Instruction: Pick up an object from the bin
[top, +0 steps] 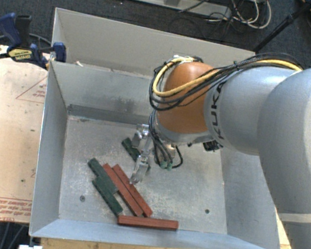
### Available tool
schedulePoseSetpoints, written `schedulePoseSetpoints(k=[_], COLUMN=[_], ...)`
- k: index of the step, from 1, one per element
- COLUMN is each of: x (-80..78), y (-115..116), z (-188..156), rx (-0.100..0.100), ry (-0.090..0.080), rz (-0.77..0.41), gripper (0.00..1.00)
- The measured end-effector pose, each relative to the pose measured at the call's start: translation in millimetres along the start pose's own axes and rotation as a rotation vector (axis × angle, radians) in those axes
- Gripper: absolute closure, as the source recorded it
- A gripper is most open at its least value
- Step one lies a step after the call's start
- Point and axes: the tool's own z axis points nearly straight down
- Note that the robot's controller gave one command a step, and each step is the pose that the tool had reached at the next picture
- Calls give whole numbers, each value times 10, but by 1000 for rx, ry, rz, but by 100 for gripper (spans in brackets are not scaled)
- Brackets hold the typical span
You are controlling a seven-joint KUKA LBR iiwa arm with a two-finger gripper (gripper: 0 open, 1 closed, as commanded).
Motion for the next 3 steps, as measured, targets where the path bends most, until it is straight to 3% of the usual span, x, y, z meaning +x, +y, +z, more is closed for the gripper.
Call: schedulePoseSetpoints(k=[1, 2, 3], x=[0, 0, 0], y=[-1, -1, -1], z=[0, 0, 0], rx=[0, 0, 0], ry=[0, 0, 0], rz=[0, 0, 0], gripper=[100, 0, 100])
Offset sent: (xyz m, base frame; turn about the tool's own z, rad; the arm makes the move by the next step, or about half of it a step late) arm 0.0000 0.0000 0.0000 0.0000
